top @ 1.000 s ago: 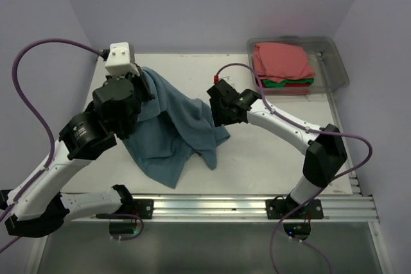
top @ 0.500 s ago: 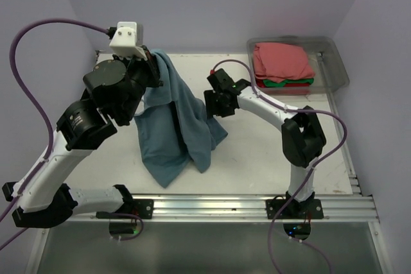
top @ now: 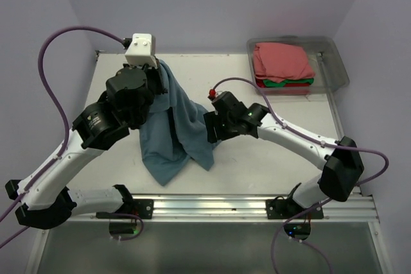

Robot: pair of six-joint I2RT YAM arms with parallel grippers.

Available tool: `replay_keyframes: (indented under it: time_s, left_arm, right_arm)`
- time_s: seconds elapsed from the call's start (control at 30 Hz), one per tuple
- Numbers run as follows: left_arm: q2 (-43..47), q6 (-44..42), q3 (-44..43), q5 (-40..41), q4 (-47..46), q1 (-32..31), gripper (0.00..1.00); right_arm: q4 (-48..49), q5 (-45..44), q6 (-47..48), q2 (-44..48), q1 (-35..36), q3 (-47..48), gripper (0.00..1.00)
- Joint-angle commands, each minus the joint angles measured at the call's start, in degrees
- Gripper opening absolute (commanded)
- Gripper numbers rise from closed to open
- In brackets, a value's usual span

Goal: Fold and stack the t-shirts
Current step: Flatten out the tshirt

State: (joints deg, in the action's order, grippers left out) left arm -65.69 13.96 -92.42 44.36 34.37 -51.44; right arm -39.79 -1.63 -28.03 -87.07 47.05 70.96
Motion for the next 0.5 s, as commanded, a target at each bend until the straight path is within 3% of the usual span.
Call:
replay_keyframes:
  time_s: [0.0,0.27,0.47]
  left_arm:
    - [0.39,0.55,0.22,1.96,-5.36,0.02,0.0]
    - [0.47,0.2,-0.83,2.57,-5.89,0.02,0.0]
    - [1.35,0.37,-0.83,2.84,-5.63,0.02,0.0]
  right_arm:
    - [0.06,-1.1,-1.85,-0.03,3.3,-1.96,0.63]
    - [4.9,-0.39,-4.05,-10.22,11.83,-0.65,0.63]
    - [6.65,-2.76,-3.52,-15.93,13.07,0.14,0.63]
